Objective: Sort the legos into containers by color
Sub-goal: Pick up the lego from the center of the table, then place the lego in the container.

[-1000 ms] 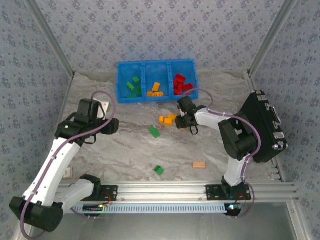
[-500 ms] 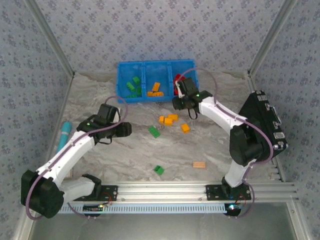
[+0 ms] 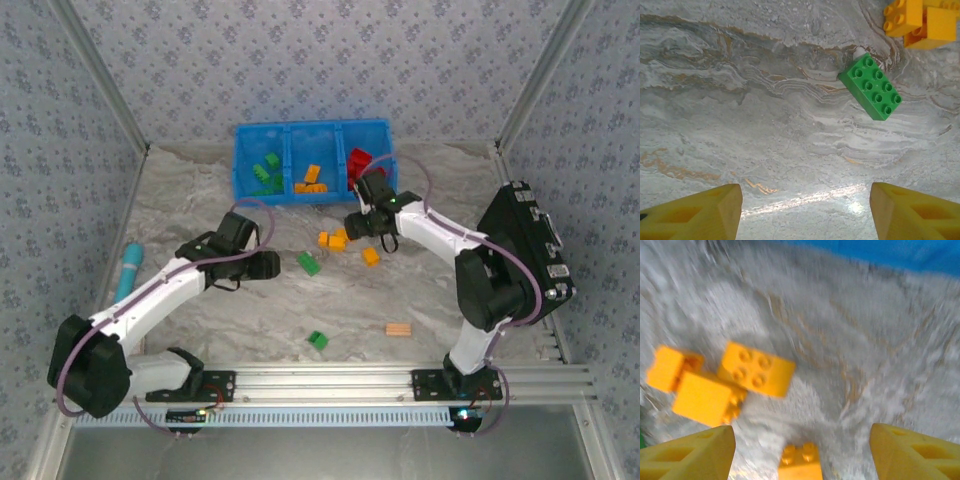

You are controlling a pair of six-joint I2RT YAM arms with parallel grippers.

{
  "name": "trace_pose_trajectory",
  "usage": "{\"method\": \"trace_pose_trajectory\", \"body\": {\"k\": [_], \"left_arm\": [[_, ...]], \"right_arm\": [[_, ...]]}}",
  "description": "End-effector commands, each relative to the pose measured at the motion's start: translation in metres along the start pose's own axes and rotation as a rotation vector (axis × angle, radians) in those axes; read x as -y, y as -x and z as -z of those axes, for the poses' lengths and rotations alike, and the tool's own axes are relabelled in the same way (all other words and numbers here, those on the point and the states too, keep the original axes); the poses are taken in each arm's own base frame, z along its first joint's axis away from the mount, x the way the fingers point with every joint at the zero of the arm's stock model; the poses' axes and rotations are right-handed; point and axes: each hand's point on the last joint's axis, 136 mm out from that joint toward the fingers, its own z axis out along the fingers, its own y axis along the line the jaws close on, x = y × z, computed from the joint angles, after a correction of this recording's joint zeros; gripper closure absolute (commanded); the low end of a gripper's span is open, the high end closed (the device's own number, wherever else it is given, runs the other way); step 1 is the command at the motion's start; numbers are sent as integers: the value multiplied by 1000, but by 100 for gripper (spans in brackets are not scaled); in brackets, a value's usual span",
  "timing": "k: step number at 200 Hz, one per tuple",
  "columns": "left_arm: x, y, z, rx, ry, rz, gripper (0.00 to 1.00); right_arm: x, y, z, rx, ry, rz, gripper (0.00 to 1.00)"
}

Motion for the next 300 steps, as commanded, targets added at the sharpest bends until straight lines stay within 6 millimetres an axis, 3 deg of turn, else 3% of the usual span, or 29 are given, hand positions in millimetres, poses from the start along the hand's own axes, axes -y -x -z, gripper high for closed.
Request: {"method": "trace_pose_trajectory", "body": {"k": [1, 7, 18, 76, 127, 139, 180, 198, 225, 229, 247, 273, 300], "left_arm": [[12, 8, -4, 12, -30, 8, 31], [13, 9, -5, 11, -29, 9, 31], [16, 12, -8, 10, -27, 14, 31], [28, 13, -19, -10, -34, 12, 29], [32, 18, -34, -10, -11, 34, 28], [33, 21, -39, -8, 0, 40, 24], [36, 29, -61, -6, 9, 75, 22], [39, 30, -73, -11, 5, 107, 22], [47, 28, -90, -29, -17, 127, 22], [48, 27, -92, -31, -17, 125, 22], [51, 26, -99, -36, -13, 132, 22], [53, 26, -103, -19, -8, 162, 22], [57, 21, -107, -25, -6, 169, 22]], "right_arm": [[3, -18, 10, -21, -18, -33, 26], [6, -33, 5, -55, -25, -34, 25], [6, -43, 1, -73, -27, -38, 25], [7, -74, -20, -137, -35, -36, 33], [7, -80, -32, -151, -38, -34, 55], [7, -80, -32, -149, -40, -29, 60], [7, -69, -24, -129, -27, -8, 69], [4, -54, -9, -91, -16, 0, 69], [-1, -15, 16, 6, 7, 18, 69], [-4, 3, 25, 49, 17, 22, 69], [-12, 42, 40, 137, 38, 45, 69], [-23, 97, 49, 266, 72, 59, 69], [-41, 148, 39, 355, 120, 81, 69]]}}
